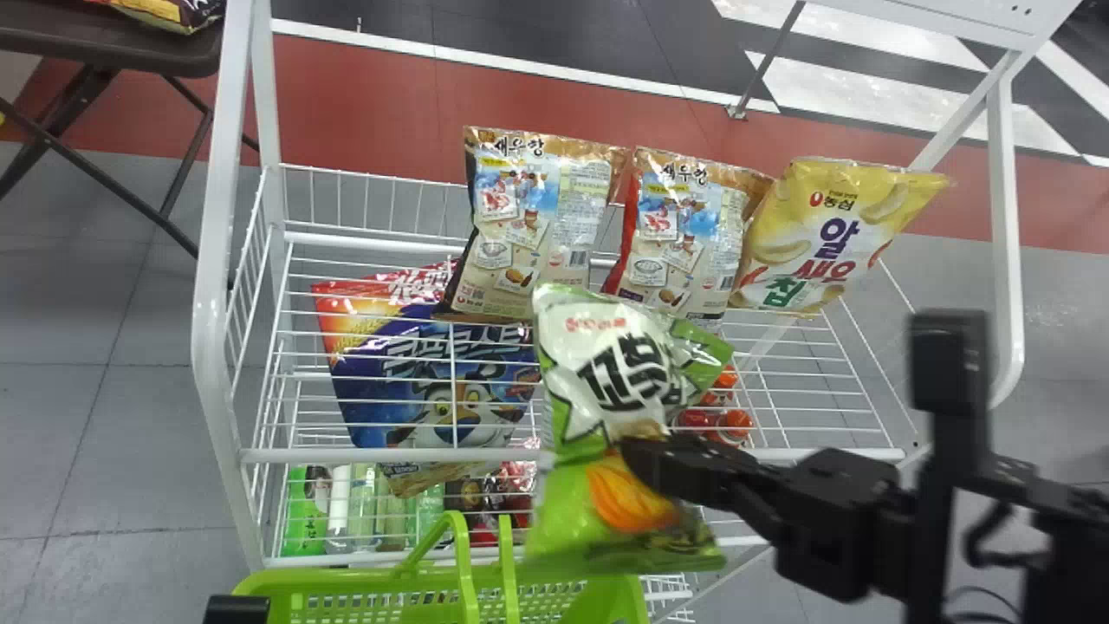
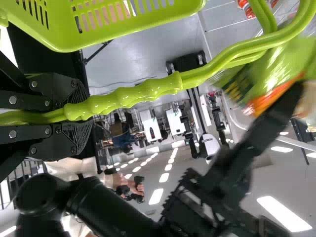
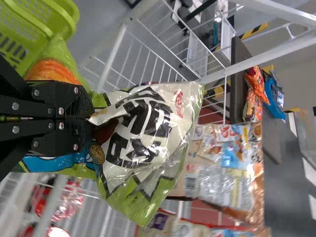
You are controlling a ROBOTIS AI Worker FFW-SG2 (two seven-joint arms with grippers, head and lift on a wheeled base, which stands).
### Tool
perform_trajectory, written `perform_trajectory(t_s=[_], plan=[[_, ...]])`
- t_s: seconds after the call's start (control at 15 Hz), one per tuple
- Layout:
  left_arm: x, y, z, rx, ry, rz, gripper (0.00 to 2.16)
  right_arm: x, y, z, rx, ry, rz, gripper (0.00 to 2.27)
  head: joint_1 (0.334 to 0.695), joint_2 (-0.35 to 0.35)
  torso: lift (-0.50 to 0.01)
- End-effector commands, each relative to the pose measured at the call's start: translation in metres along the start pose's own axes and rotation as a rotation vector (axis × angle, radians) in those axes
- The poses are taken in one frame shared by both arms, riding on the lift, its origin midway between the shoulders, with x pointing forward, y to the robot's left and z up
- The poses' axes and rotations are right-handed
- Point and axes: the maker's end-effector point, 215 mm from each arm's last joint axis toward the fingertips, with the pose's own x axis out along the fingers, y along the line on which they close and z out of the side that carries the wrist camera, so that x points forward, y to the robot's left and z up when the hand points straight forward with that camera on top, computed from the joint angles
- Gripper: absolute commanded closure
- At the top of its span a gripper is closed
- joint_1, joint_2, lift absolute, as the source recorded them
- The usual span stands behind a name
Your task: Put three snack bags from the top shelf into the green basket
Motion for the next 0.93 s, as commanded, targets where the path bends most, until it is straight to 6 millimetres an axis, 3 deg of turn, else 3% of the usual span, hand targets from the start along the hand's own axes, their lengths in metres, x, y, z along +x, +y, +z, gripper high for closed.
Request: perform_trajectory(t_s=[0.0, 0.27, 0.4, 0.73, 0.87], plan=[[0.000, 0.002, 0.001, -0.005, -0.004, 0.002, 2.14, -0.038, -0.018, -0.007, 0.069, -0.011, -0.023, 2.19, 0.695, -0.350, -0.050], [-0.001, 0.002, 0.002, -0.003, -0.007, 0.003, 2.14, -0.079, -0.033, -0.007, 0.087, -0.029, -0.017, 2.19, 0.695, -0.350, -0.050], [-0.001, 0.003, 0.004, 0.002, -0.007, 0.006, 2.14, -0.079, -0.023, -0.031, 0.129, 0.026, 0.029, 2.19, 0.695, -0.350, -0.050], [-0.002, 0.002, 0.006, 0.009, -0.008, 0.009, 2.14, -0.029, 0.006, -0.131, 0.311, 0.255, 0.146, 2.19, 0.695, -0.350, -0.050], [-0.002, 0.001, 0.005, 0.008, -0.007, 0.009, 2.14, -0.016, 0.020, -0.155, 0.340, 0.312, 0.178, 2.19, 0.695, -0.350, -0.050]])
